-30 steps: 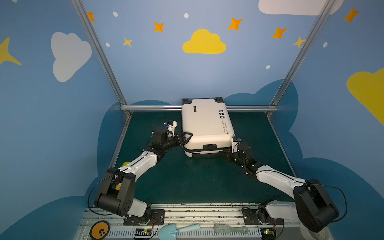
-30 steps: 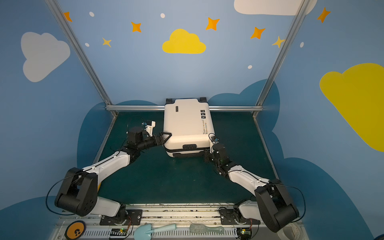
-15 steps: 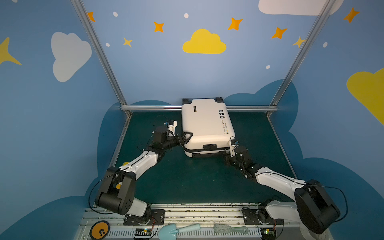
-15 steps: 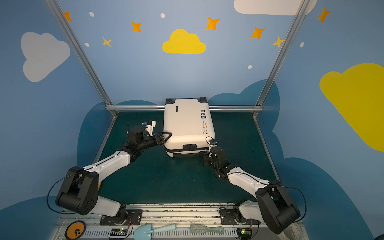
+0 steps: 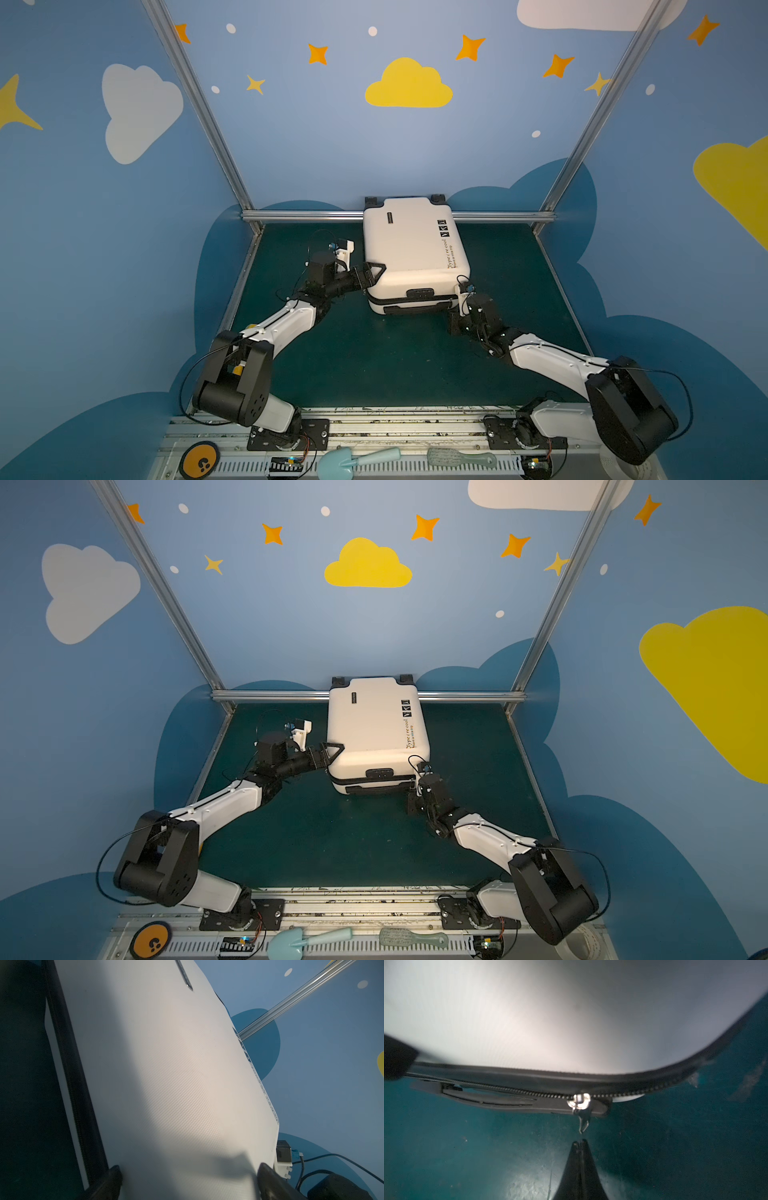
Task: Pack the luggage
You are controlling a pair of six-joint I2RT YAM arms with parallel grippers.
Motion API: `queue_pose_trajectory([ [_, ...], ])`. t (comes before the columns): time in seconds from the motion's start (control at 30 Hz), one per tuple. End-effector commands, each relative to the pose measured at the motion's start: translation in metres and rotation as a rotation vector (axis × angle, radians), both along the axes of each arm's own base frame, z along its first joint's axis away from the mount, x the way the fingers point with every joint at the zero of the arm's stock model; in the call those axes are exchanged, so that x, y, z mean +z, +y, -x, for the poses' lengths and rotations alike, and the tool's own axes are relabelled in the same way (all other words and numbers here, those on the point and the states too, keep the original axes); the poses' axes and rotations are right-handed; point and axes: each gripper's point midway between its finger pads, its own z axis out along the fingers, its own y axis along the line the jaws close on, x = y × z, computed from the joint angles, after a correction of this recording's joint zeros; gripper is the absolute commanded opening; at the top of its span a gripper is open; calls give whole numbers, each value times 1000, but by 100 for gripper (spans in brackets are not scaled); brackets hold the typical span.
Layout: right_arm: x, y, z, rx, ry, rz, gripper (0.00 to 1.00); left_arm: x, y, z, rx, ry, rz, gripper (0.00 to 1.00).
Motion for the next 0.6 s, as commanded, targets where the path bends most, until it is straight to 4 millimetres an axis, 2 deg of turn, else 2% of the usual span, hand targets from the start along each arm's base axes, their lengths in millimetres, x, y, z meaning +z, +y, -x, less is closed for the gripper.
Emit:
queue_pose_trajectory([
  [0.0, 23, 8, -3, 39, -43, -56, 0, -23, -2, 4, -12, 75, -24, 100],
  [0.2, 38, 28, 6, 140, -39, -135, 0, -26, -4, 4, -22, 85, -12, 100],
  [0.57, 56, 72, 9, 257, -31, -225, 0, -28, -15, 6, -45, 90, -1, 100],
])
